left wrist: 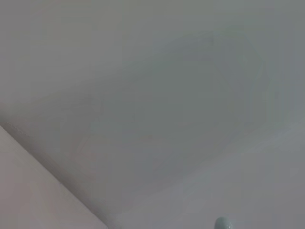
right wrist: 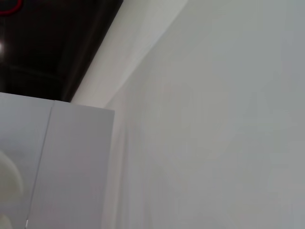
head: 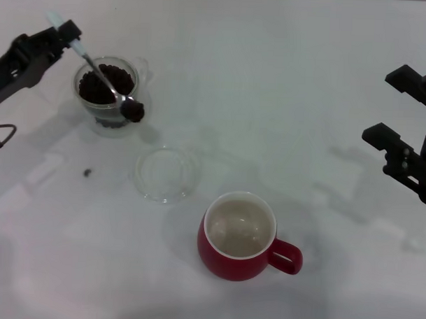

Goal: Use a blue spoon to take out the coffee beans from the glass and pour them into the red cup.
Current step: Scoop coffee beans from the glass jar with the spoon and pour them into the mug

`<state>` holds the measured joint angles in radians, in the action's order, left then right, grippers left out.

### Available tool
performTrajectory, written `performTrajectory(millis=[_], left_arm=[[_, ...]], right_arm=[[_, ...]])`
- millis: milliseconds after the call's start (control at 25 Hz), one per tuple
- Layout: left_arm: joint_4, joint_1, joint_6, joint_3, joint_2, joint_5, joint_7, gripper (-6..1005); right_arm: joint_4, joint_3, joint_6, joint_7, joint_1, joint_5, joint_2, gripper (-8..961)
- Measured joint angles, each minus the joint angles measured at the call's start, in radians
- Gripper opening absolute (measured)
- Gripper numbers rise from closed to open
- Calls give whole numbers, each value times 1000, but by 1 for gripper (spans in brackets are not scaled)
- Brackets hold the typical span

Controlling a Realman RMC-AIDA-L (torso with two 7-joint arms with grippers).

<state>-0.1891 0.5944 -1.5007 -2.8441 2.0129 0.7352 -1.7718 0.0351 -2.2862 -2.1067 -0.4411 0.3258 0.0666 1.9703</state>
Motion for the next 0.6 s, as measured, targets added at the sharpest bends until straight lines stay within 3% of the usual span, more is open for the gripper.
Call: performTrajectory(millis=[600], left_arm=[[42,150,-8,0,21,-178,18,120]], right_arm=[[0,7,20,13,-8,29,17,701]])
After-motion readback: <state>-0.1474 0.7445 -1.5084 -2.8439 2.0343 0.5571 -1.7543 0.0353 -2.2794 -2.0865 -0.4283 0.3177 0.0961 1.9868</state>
